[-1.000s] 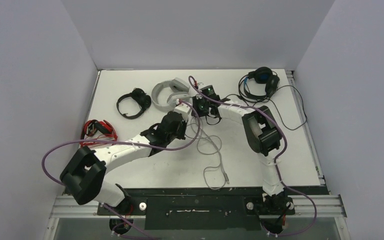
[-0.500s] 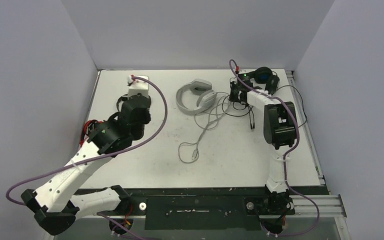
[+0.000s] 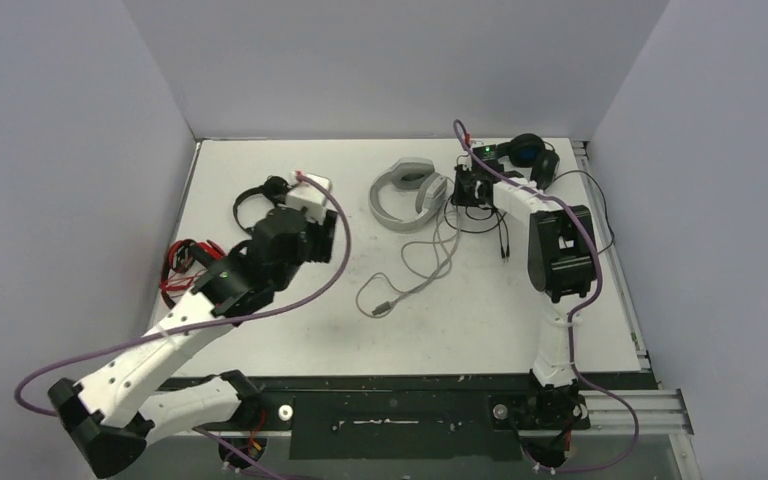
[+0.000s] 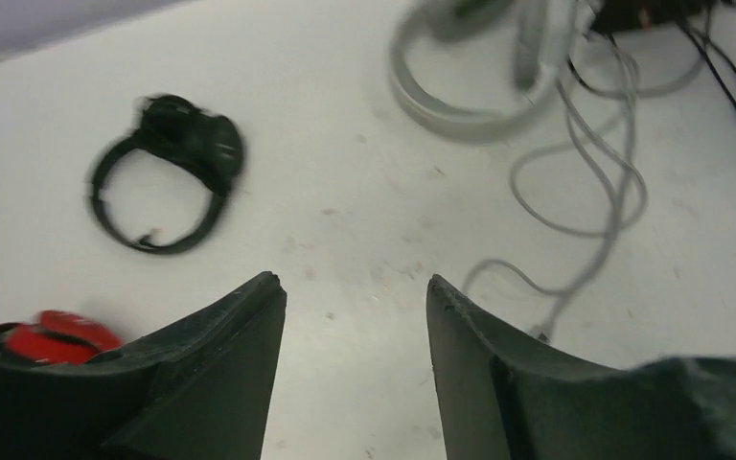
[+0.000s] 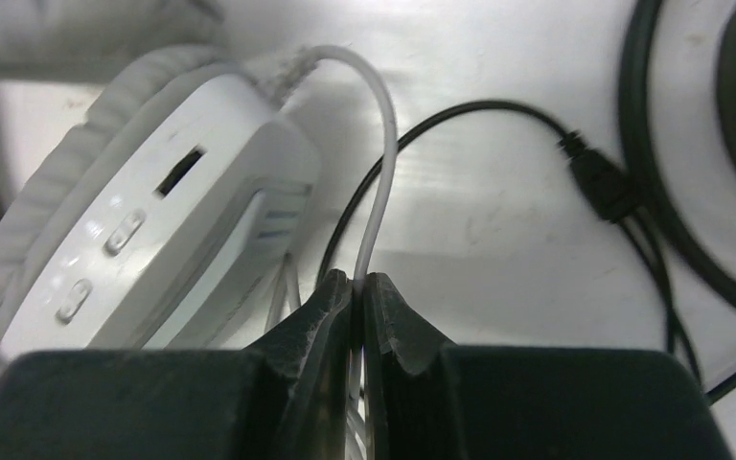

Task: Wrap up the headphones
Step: Untie the headphones cable at the center of the board.

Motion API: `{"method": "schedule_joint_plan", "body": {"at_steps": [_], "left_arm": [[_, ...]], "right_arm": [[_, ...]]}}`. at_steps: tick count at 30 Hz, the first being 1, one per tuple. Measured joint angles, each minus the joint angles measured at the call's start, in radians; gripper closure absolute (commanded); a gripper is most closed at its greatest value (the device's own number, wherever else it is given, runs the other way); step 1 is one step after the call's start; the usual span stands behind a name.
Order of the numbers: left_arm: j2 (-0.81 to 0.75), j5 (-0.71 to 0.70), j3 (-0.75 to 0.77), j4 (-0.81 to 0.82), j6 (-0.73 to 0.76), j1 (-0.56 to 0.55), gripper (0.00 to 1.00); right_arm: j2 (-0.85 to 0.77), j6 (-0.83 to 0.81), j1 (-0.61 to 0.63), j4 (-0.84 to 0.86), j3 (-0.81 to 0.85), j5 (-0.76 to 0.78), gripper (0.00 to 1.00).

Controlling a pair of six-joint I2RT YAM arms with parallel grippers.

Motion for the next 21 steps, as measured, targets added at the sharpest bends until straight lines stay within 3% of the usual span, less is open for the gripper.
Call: {"method": "schedule_joint_plan", "body": {"at_steps": [4, 8, 16, 21], "left_arm": [[0.138, 0.280, -0.164, 0.118, -0.016, -0.016, 0.41], [0.289, 0.448, -0.203, 0.137, -0.019, -0.040, 0.45], [0.352, 0.589, -0.222, 0.143, -0.013, -0.112, 0.44], [0.420, 0.576, -0.254, 0.148, -0.015, -0.149, 0.47]], "right_arm": [[-0.029, 0.000, 0.020, -0.014, -0.031, -0.030, 0.94], [-0.034, 0.000, 0.030, -0.013, -0.035, -0.053, 0.94], [-0.035, 0.003, 0.028, -0.013, -0.048, -0.071, 0.94], [-0.035, 0.003, 0.028, -0.013, -0.048, -0.077, 0.94]]}}
